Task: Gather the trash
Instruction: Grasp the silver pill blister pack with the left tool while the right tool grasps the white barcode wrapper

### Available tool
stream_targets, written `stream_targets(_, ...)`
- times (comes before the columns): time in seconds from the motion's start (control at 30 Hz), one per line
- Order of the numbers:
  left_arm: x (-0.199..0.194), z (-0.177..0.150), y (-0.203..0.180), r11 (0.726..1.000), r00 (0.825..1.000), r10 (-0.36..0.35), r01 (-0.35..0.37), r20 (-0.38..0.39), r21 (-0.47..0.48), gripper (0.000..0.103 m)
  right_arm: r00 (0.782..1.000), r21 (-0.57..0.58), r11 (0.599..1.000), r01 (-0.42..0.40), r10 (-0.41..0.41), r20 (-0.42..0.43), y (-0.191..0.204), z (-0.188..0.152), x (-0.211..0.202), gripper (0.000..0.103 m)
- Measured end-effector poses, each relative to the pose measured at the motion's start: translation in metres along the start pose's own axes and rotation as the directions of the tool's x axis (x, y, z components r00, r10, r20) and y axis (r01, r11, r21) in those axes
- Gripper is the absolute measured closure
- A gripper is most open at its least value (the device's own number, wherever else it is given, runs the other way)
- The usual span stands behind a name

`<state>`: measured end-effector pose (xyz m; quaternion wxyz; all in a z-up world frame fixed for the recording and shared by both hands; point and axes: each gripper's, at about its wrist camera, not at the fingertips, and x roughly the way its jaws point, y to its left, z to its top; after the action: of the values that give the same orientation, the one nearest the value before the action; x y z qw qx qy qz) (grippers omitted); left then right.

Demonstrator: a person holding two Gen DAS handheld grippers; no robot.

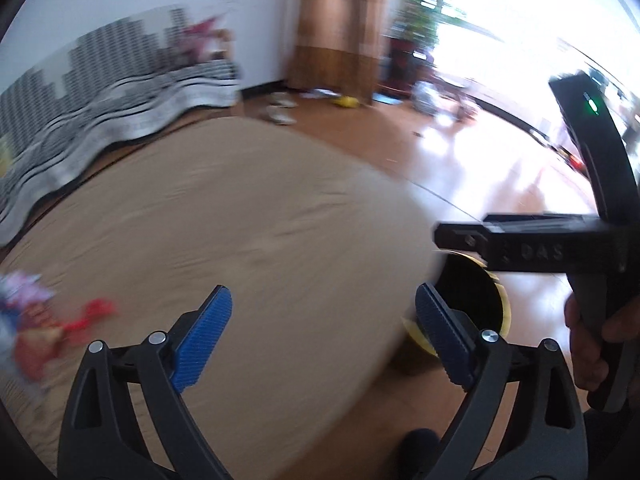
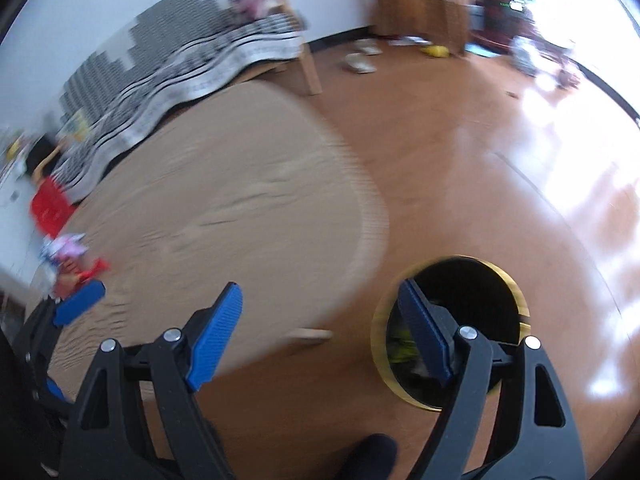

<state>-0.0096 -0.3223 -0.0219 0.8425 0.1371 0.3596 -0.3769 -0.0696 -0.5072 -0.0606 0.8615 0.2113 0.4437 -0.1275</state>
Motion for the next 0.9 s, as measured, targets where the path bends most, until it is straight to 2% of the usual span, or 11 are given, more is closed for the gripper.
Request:
stream_targets(0.1, -0.023, -0.011, 0.062, 0.992, 0.995, 0.101, -0.100, 0.005, -0.079, 0.013, 0.999, -0.073, 0.996, -0.046, 0.044, -0.025, 0.057, 0.008, 0.018, 0.025)
stream_targets(0.17, -0.042, -0.020, 0.105, 0.975, 0.985, 0.174, -0.171, 0.005, -0.143, 0.013, 0.997, -0.134, 0.988, -0.074, 0.069, -0.042, 0.102, 0.010, 0.031, 0.025)
stream_targets(0.27, -0.068, -0.039, 0.168, 0.932, 0.965, 0.260, -0.255, -0.016, -0.258, 0.013, 0.992, -0.203, 0.972, -0.119, 0.106, -0.074, 0.158, 0.007, 0.047, 0.025)
stream_targets(0.33, -0.083, -0.054, 0.208, 0.890, 0.947, 0.317, -0.315, -0.049, -0.330, 0.013, 0.988, -0.243, 0.959, -0.143, 0.125, -0.089, 0.188, 0.006, 0.056, 0.025)
stream_targets(0.43, -0.096, -0.075, 0.253, 0.831, 0.914, 0.391, -0.401, -0.107, -0.385, 0.013, 0.984, -0.309, 0.936, -0.167, 0.141, -0.105, 0.234, -0.001, 0.069, 0.025)
stream_targets(0.53, -0.097, -0.088, 0.288, 0.786, 0.904, 0.402, -0.423, -0.147, -0.452, 0.013, 0.982, -0.339, 0.924, -0.177, 0.144, -0.121, 0.258, -0.005, 0.079, 0.025)
stream_targets(0.67, -0.090, -0.099, 0.320, 0.734, 0.915, 0.368, -0.396, -0.168, -0.551, 0.013, 0.978, -0.346, 0.919, -0.191, 0.150, -0.142, 0.275, -0.005, 0.094, 0.025)
stream_targets(0.8, -0.074, -0.104, 0.337, 0.709, 0.923, 0.329, -0.380, -0.199, -0.594, 0.013, 0.976, -0.344, 0.918, -0.196, 0.150, -0.157, 0.285, -0.004, 0.104, 0.025)
stream_targets(0.9, -0.066, -0.103, 0.338, 0.713, 0.926, 0.318, -0.376, -0.205, -0.591, 0.017, 0.976, -0.349, 0.916, -0.198, 0.149, -0.162, 0.289, -0.003, 0.108, 0.025)
